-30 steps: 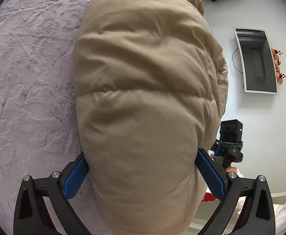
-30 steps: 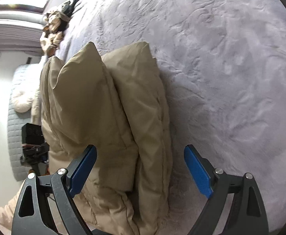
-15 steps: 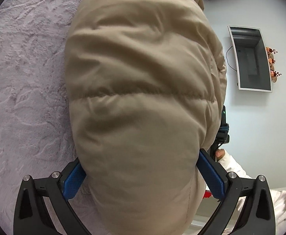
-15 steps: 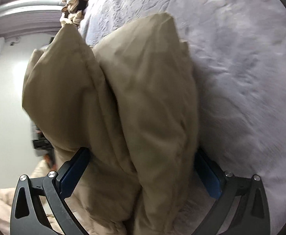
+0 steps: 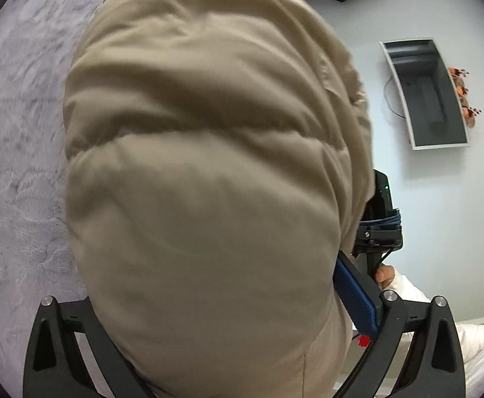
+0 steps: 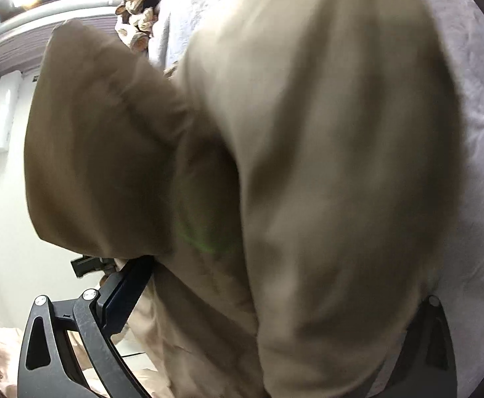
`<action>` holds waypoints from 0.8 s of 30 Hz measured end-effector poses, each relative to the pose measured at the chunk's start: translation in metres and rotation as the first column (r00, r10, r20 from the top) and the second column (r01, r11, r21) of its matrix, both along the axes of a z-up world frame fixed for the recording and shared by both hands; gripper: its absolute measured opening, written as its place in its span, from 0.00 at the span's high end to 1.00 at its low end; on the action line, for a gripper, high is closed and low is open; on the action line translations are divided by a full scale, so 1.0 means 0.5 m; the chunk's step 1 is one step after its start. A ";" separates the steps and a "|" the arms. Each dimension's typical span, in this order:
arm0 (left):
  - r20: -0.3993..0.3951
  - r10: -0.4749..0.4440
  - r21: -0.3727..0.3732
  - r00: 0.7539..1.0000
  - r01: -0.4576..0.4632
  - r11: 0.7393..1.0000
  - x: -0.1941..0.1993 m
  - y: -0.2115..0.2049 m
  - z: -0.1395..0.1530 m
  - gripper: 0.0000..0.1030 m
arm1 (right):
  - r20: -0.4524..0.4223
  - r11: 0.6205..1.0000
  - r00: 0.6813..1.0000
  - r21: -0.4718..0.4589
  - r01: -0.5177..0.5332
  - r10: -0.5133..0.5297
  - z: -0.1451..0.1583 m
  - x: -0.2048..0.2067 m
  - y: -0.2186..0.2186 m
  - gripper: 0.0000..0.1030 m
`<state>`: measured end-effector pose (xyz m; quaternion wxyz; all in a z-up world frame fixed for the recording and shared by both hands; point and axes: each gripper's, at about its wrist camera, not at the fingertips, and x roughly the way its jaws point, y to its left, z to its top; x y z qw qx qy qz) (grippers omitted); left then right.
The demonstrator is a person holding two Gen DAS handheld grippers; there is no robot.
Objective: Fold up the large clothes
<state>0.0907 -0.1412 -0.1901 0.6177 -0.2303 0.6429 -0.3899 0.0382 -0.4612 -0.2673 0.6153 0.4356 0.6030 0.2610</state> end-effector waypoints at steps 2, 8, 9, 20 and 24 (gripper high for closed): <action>0.021 0.000 -0.014 1.000 0.000 1.000 -0.001 0.006 0.025 0.02 | 0.022 1.000 1.000 0.009 0.006 -0.006 0.023 -0.004 0.010 0.04; 0.062 0.007 -0.035 0.998 -0.005 0.999 0.011 0.071 0.086 0.02 | 0.090 1.000 0.996 0.000 -0.011 0.011 0.097 -0.001 0.075 0.05; 0.065 0.011 -0.038 0.998 -0.009 0.999 0.011 0.086 0.091 0.02 | 0.102 1.000 0.995 0.001 -0.016 0.016 0.109 0.006 0.098 0.05; 0.134 0.046 -0.002 0.990 -0.046 0.999 0.107 0.401 0.143 0.02 | 0.199 0.999 0.979 -0.023 -0.038 0.041 0.165 0.060 0.397 0.05; 0.112 0.047 0.075 0.993 -0.055 0.996 0.170 0.507 0.102 0.02 | 0.164 1.000 0.986 -0.016 -0.025 0.028 0.098 0.097 0.521 0.05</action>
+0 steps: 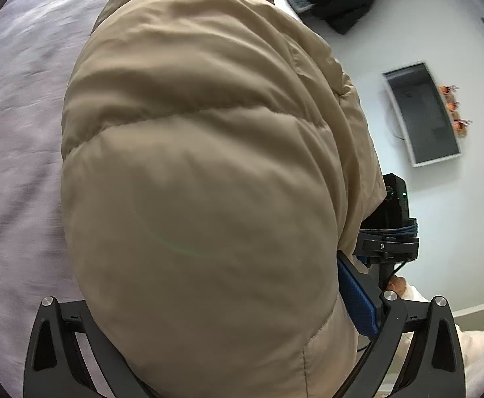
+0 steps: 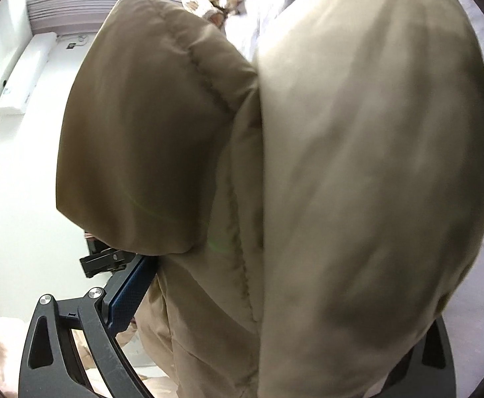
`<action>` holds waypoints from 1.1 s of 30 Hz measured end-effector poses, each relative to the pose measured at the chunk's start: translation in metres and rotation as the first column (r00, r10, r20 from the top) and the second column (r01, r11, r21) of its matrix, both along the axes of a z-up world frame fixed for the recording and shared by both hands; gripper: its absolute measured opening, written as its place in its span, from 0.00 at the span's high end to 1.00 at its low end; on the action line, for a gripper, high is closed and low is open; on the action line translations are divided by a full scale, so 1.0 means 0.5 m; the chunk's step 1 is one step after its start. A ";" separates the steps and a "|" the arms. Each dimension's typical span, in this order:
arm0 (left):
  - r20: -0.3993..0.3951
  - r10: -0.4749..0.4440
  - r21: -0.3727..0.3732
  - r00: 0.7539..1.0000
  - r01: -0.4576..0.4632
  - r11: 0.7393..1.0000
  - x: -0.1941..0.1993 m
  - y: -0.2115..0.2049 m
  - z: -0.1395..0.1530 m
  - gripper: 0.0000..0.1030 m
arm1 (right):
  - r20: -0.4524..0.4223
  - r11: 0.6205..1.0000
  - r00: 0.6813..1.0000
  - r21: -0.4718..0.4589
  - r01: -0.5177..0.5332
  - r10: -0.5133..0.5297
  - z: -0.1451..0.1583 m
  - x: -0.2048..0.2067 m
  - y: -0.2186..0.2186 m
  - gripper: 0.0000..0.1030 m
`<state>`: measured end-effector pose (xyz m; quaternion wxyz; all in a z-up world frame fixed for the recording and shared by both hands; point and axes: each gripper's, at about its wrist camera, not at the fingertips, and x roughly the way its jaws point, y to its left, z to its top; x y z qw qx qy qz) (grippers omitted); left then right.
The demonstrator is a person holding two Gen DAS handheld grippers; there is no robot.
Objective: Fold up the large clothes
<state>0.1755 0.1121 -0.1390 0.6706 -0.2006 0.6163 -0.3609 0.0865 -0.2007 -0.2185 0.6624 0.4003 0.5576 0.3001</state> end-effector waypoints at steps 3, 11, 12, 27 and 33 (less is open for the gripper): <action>-0.059 0.014 0.037 0.998 -0.012 0.999 0.023 0.050 -0.059 0.02 | -0.069 0.999 0.997 -0.030 0.017 -0.019 -0.067 0.014 0.066 0.05; -0.075 0.022 0.028 0.997 -0.020 0.999 0.000 0.124 -0.099 0.02 | -0.139 0.949 0.984 -0.311 0.062 -0.110 -0.028 -0.049 0.062 0.04; -0.073 0.024 0.034 0.997 -0.022 0.999 -0.003 0.116 -0.094 0.02 | -0.124 0.931 0.985 -0.357 0.072 -0.123 -0.004 -0.070 0.050 0.04; 0.046 0.107 0.254 0.993 -0.115 0.960 -0.043 0.055 0.067 0.02 | -0.079 0.806 0.995 -0.591 0.003 -0.062 0.083 -0.112 0.106 0.84; 0.249 0.071 0.146 0.966 -0.109 0.983 -0.040 0.037 0.224 0.02 | -0.130 0.829 0.987 -0.559 0.010 -0.099 0.010 -0.141 0.087 0.89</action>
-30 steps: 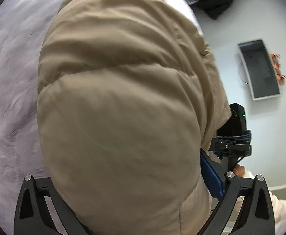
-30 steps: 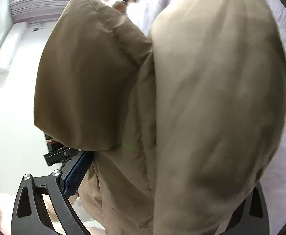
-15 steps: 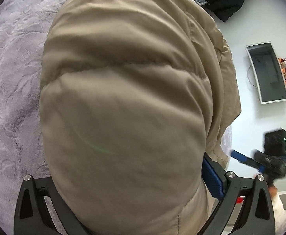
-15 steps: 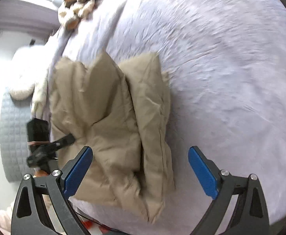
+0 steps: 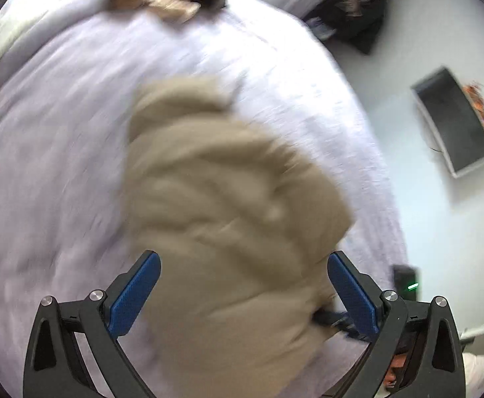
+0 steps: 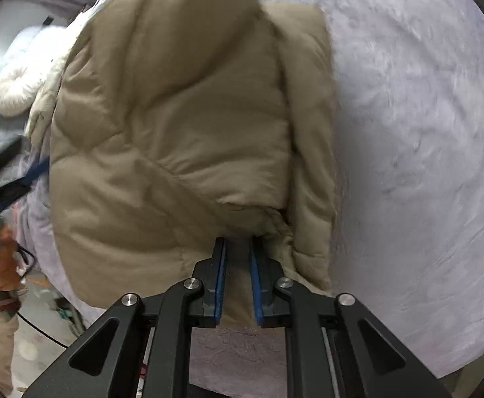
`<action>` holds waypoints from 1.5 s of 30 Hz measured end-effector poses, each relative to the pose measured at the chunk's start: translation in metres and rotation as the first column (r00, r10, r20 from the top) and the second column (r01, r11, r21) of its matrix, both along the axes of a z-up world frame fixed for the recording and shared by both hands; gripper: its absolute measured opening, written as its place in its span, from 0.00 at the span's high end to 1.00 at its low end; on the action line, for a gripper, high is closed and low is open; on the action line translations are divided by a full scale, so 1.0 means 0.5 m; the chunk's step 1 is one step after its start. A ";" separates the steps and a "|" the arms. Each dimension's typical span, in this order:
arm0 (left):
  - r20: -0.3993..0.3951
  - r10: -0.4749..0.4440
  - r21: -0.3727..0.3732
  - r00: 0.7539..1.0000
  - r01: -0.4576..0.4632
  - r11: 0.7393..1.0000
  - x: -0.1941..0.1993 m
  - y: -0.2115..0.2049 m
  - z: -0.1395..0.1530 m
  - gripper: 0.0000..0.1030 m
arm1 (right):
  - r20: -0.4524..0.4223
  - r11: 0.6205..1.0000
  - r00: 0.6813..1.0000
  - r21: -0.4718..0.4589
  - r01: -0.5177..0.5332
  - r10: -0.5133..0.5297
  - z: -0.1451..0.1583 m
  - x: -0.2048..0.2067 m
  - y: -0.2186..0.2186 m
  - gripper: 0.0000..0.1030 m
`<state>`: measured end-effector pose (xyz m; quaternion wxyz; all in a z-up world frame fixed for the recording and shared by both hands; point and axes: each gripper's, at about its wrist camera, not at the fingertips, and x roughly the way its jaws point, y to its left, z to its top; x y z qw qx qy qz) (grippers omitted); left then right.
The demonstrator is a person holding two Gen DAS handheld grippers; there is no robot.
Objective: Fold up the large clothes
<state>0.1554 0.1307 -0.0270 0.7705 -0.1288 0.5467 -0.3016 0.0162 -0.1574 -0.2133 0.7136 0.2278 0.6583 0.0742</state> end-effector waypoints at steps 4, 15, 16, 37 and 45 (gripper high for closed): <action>0.029 -0.126 0.088 0.992 0.123 0.988 0.031 -0.108 -0.032 0.02 | -0.013 0.999 1.000 -0.038 -0.016 0.015 -0.026 0.008 0.006 0.89; 0.015 -0.109 0.285 0.994 0.100 0.953 0.063 -0.207 -0.194 0.02 | -0.036 0.999 0.999 -0.051 0.014 -0.016 -0.060 0.037 0.024 0.93; 0.020 -0.113 0.301 0.993 0.102 0.948 0.062 -0.213 -0.198 0.02 | -0.037 0.998 0.999 -0.054 0.012 -0.014 -0.060 0.038 0.016 0.93; -0.065 -0.076 0.361 0.995 0.095 0.928 -0.119 -0.067 -0.099 0.01 | -0.090 1.000 0.996 -0.027 -0.013 0.011 -0.023 0.064 0.025 0.75; 0.016 0.024 0.373 1.000 -0.028 0.927 -0.189 -0.030 -0.053 0.01 | -0.045 0.997 0.997 -0.041 -0.061 0.060 0.042 0.049 0.060 0.42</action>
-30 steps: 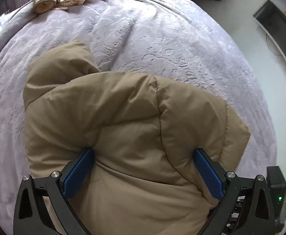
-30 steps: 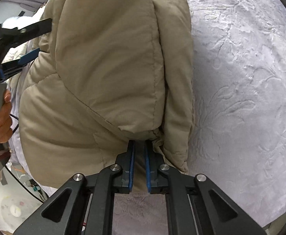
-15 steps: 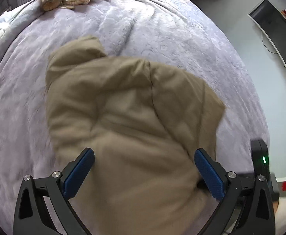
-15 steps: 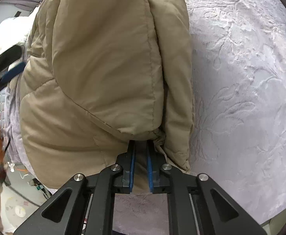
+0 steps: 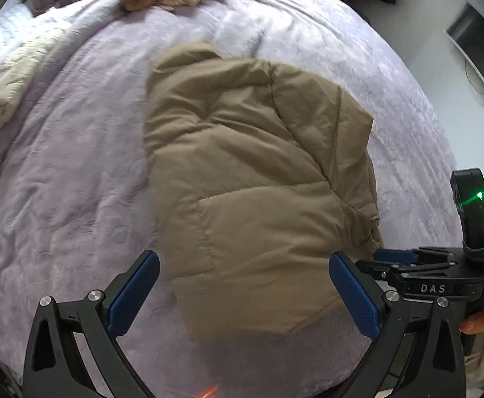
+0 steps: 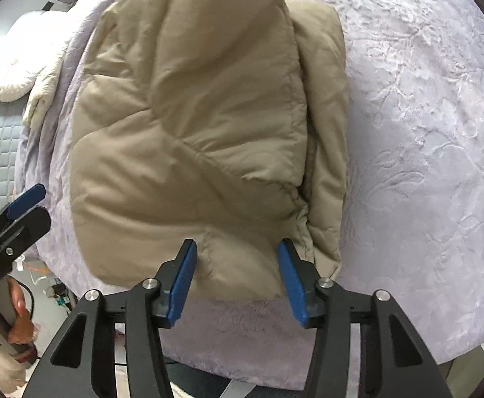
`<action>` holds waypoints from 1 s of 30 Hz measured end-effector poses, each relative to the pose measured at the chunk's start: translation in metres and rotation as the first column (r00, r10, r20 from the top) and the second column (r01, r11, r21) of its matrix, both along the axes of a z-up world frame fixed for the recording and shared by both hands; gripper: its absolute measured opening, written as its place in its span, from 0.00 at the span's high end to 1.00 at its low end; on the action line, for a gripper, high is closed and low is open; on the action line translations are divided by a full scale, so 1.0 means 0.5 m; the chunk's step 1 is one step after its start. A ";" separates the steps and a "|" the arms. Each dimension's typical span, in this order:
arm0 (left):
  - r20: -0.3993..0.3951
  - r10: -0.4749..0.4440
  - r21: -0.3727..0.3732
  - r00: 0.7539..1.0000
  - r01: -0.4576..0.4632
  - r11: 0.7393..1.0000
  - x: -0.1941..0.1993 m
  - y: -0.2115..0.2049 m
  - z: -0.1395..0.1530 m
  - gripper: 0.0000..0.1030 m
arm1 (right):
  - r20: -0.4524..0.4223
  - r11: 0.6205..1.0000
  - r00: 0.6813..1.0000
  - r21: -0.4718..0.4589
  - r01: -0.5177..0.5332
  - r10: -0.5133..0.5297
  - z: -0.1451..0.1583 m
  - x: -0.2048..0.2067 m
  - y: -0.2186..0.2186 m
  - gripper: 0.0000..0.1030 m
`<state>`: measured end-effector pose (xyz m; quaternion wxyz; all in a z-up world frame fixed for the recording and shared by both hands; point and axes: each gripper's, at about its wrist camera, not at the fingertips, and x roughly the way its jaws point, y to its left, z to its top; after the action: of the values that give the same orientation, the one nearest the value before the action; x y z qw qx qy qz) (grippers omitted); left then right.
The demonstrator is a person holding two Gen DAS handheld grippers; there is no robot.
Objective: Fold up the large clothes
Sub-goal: 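Open both tools and lift them away from the folded coat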
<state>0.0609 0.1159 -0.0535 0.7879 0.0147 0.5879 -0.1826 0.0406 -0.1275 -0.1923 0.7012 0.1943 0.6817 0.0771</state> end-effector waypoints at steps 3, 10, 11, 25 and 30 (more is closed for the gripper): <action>-0.009 0.035 -0.011 0.999 -0.035 0.999 -0.006 0.017 0.005 0.01 | 0.023 1.000 1.000 -0.005 0.001 -0.001 0.024 -0.005 0.007 0.32; 0.006 0.112 -0.013 0.994 -0.112 0.994 -0.014 0.055 0.021 0.01 | 0.093 0.999 0.996 -0.052 0.007 -0.002 0.081 -0.023 0.014 0.19; 0.014 0.111 -0.012 0.994 -0.111 0.994 -0.018 0.056 0.027 0.01 | 0.103 0.998 0.995 -0.060 0.011 -0.005 0.087 -0.025 0.013 0.18; 0.134 0.167 0.031 0.977 -0.173 0.984 -0.057 0.069 0.112 0.01 | 0.306 0.955 0.952 -0.279 0.103 -0.013 0.217 -0.040 0.013 0.10; 0.146 0.187 0.061 0.972 -0.197 0.978 -0.068 0.073 0.132 0.01 | 0.317 0.953 0.948 -0.285 0.106 -0.011 0.254 -0.043 0.026 0.10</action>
<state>0.0271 0.1524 0.0125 0.8399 0.0000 0.5365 -0.0820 0.0193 -0.1145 -0.0651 0.8231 0.0919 0.5601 -0.0181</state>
